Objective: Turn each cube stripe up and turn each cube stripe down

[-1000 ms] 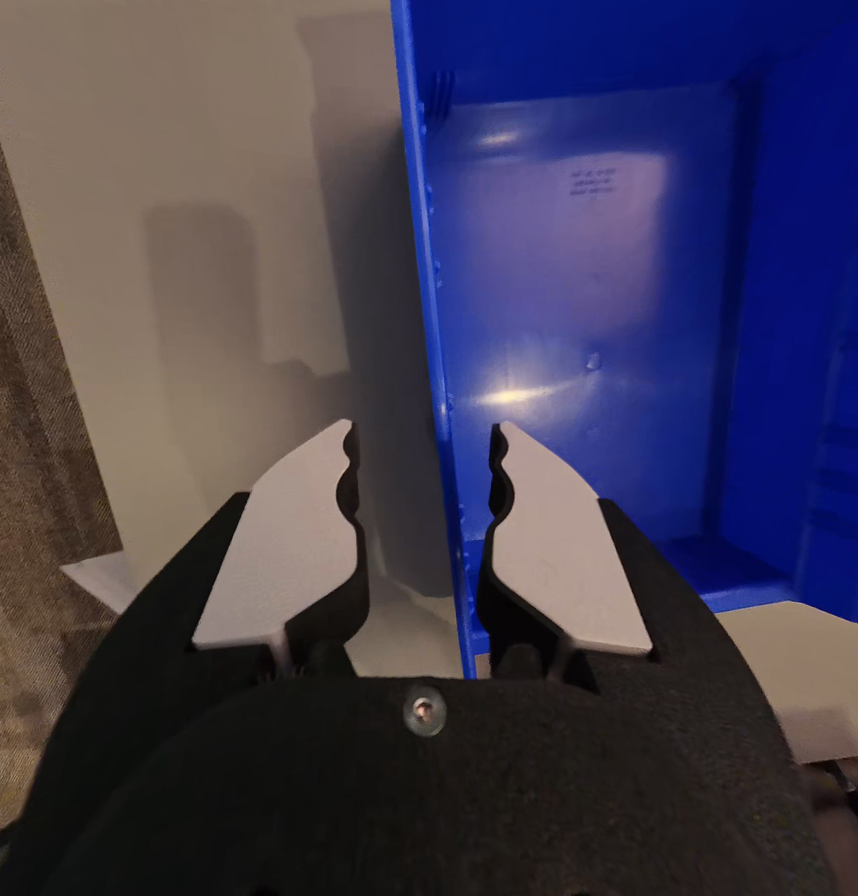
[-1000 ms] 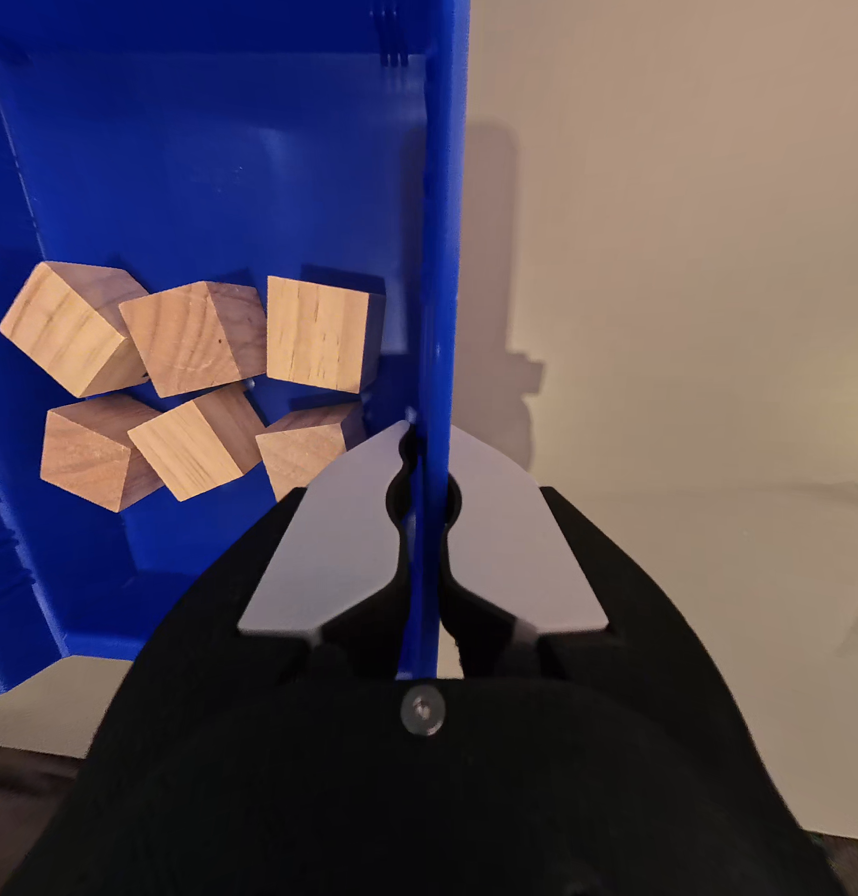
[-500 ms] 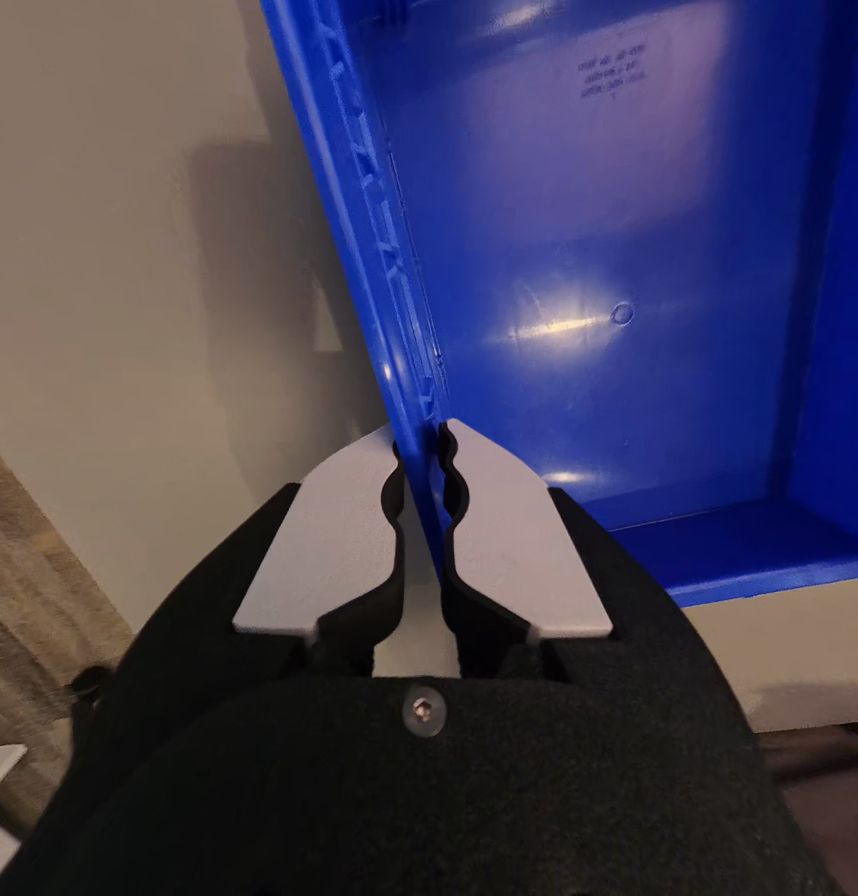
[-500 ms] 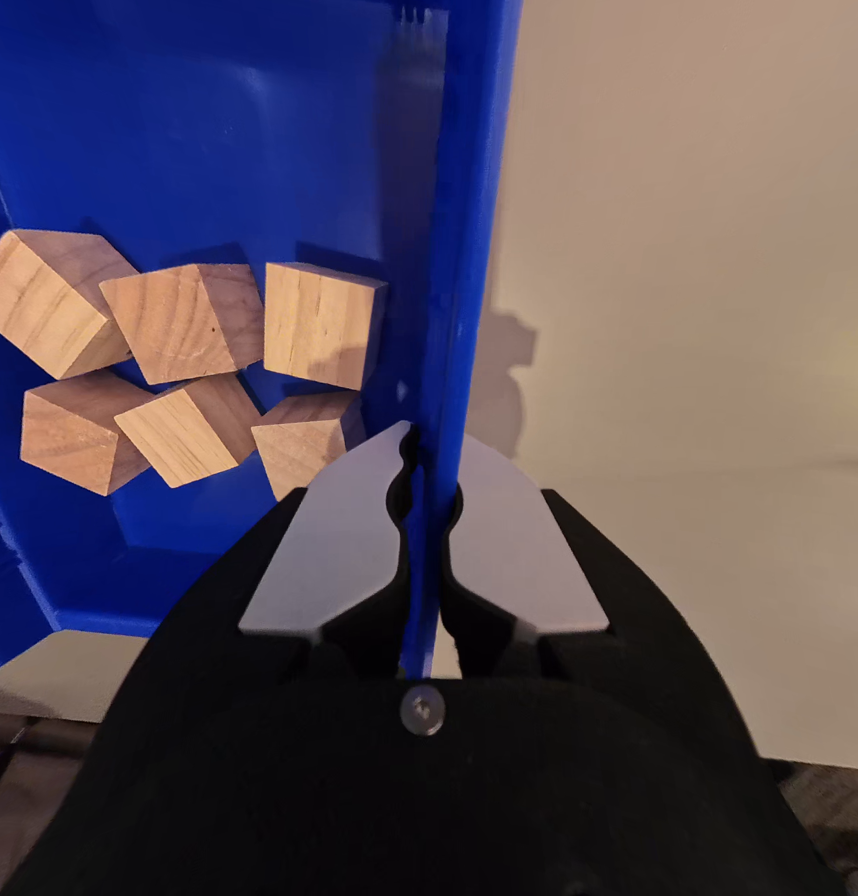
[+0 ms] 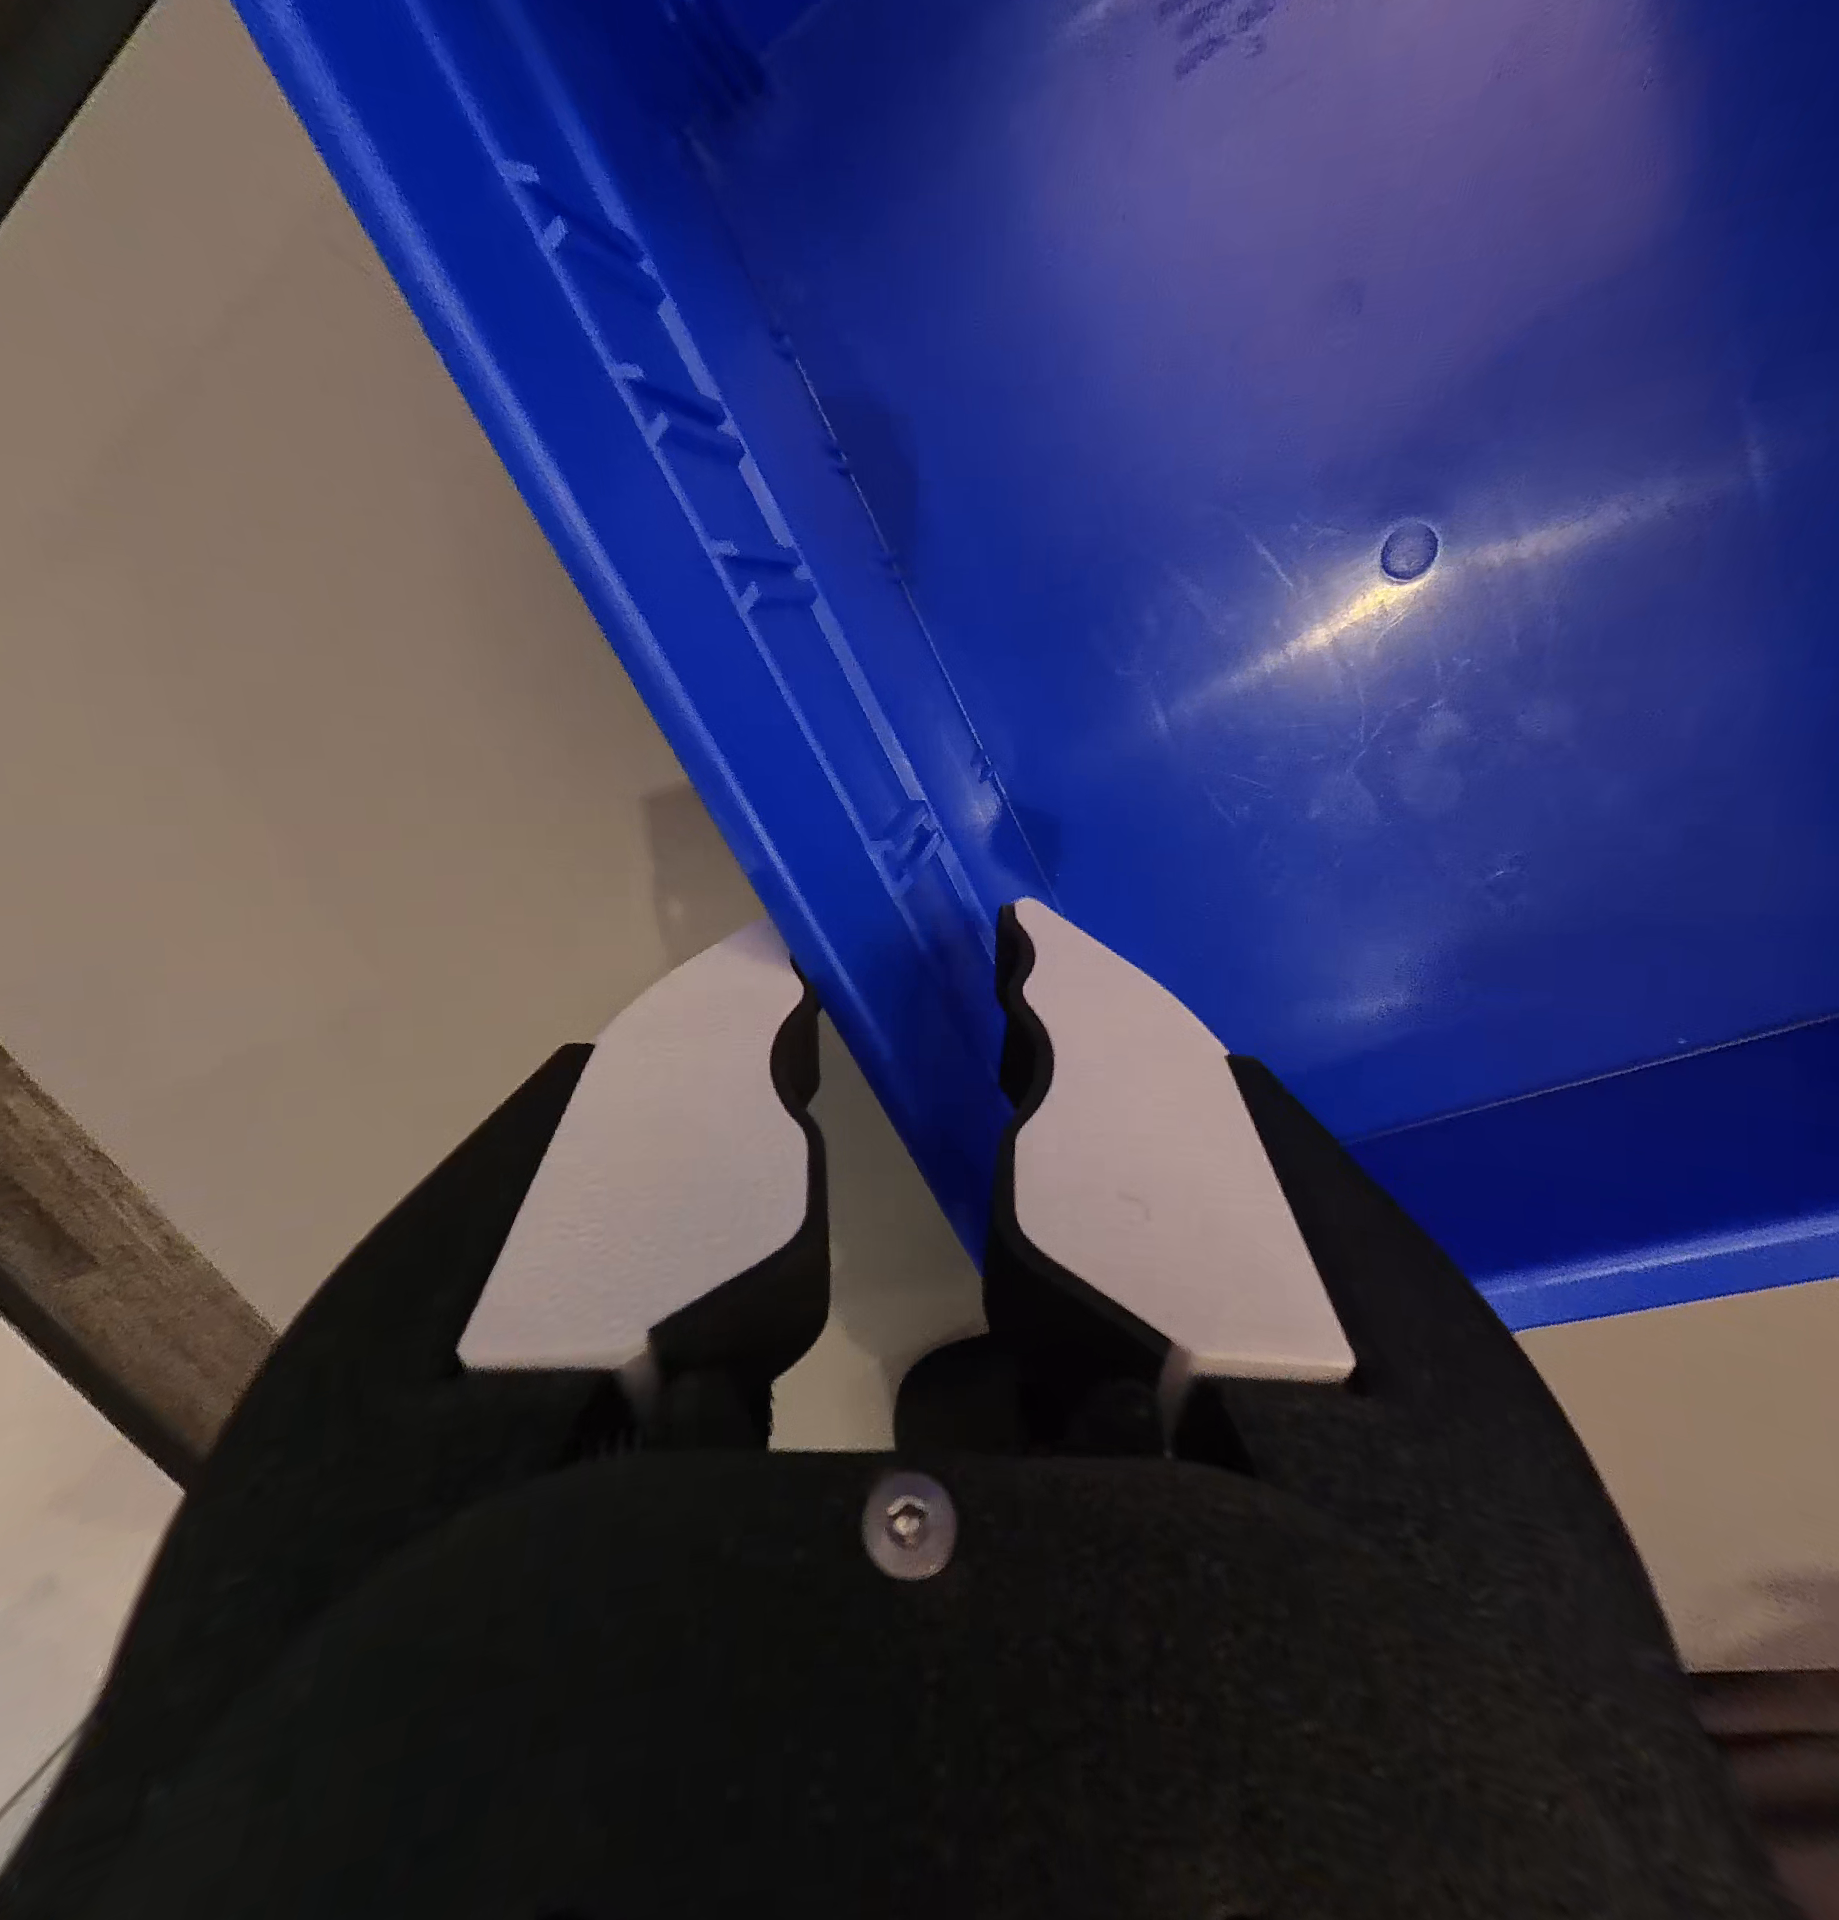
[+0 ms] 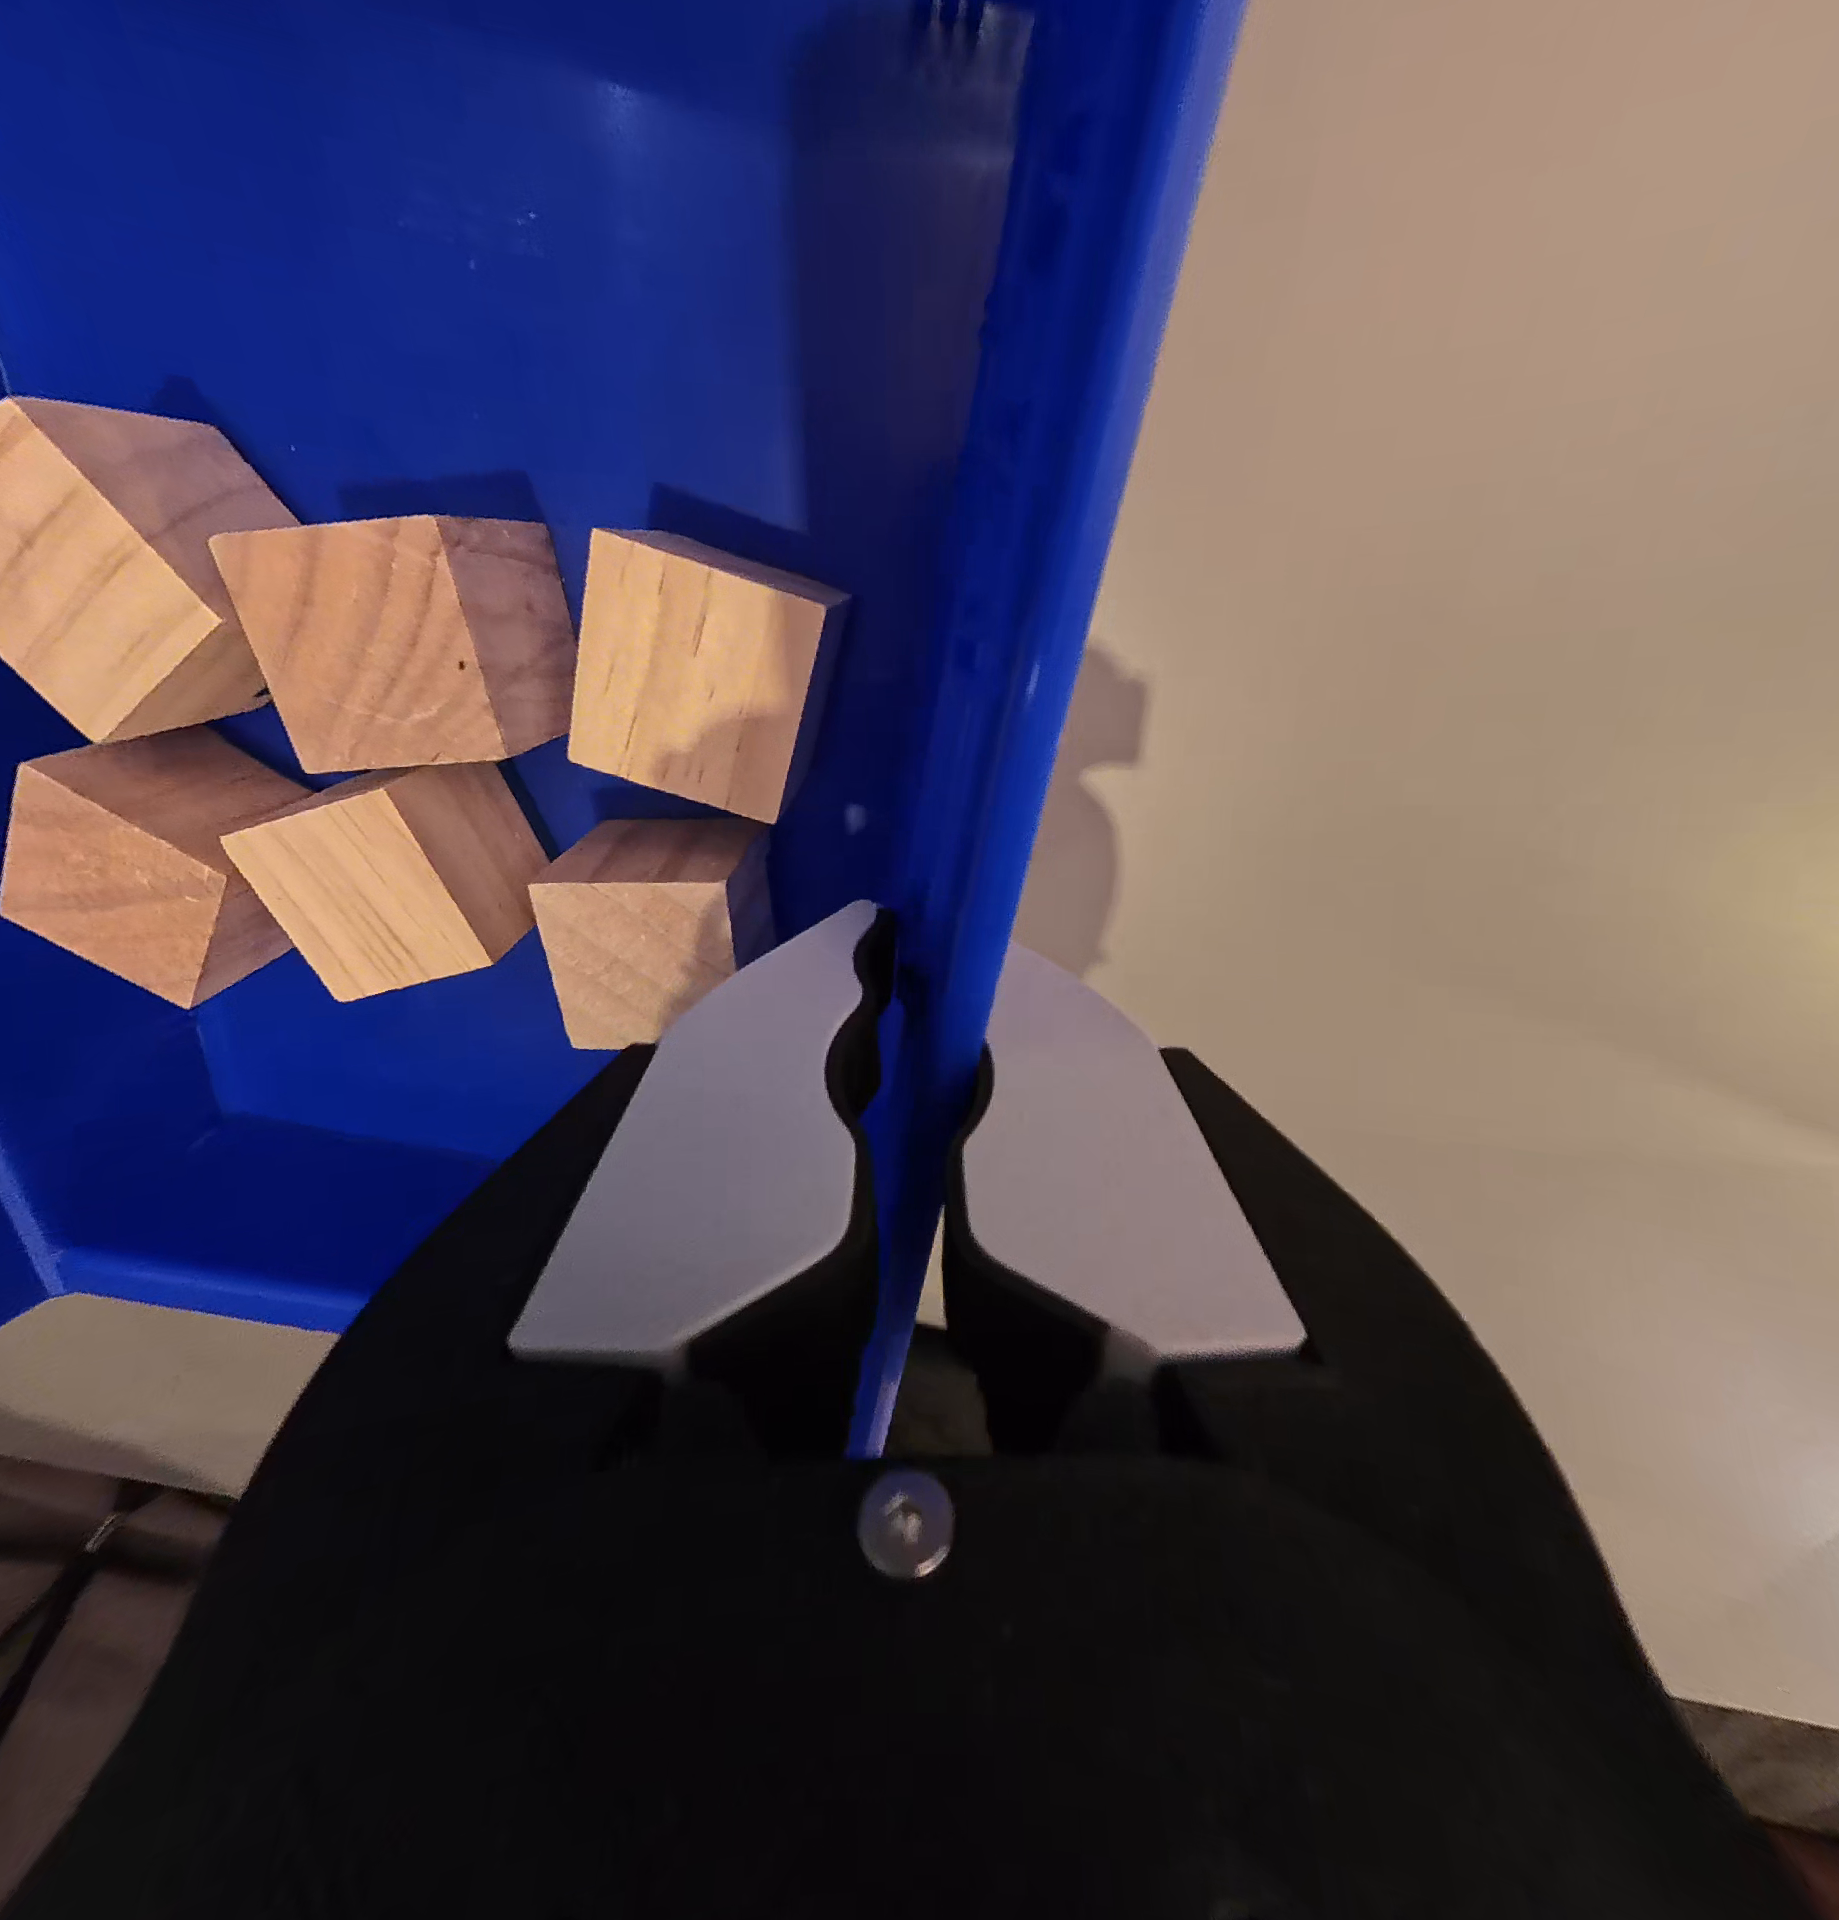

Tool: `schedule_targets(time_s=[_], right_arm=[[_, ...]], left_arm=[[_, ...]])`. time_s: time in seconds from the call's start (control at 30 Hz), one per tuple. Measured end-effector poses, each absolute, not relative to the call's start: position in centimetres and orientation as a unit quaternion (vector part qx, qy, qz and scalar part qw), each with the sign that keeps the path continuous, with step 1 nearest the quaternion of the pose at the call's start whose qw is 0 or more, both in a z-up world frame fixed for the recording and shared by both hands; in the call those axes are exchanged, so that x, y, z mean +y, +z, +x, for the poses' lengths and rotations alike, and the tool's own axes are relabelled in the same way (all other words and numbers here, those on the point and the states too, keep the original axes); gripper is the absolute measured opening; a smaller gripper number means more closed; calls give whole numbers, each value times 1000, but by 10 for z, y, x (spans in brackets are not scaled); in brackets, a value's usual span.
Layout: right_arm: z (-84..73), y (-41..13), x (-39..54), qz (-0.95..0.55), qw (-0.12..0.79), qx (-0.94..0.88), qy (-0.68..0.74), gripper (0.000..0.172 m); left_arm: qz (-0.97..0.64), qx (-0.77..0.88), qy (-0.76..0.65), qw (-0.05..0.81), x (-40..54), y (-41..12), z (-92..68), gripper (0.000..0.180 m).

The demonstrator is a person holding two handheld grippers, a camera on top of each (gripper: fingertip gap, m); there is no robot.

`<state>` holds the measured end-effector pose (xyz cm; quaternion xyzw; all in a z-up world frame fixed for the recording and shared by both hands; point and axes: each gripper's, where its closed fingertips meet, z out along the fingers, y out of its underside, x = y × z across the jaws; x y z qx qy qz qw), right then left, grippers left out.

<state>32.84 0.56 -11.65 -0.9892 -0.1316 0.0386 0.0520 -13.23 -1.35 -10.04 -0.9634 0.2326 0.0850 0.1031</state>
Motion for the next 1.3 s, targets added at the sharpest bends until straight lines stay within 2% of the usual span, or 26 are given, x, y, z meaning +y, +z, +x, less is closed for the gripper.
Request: schedule_targets(time_s=[0.43, 0.5, 0.7, 0.77, 0.93, 1.17, 1.3], right_arm=[[326, -128, 14, -989, 55, -134, 29, 13], [326, -129, 15, -990, 51, -127, 34, 13], [325, -134, 14, -993, 23, -108, 48, 14], [322, -134, 13, -992, 15, -103, 67, 8], [323, -134, 10, -988, 9, -119, 94, 8], [356, -127, -9, -987, -20, -111, 112, 8], [375, -105, -21, -989, -27, -108, 95, 8]], left_arm=[[-944, 310, 44, 101, -27, -102, -81, 56], [-949, 299, 11, 99, -26, -100, -80, 53], [-938, 275, 10, 209, -5, -52, -98, 55], [-925, 257, 41, 275, 5, -25, -113, 56], [-871, 199, 93, 440, 21, 47, -148, 55], [-863, 154, 58, 478, 4, 79, -195, 61], [-862, 140, 31, 487, -10, 90, -216, 66]])
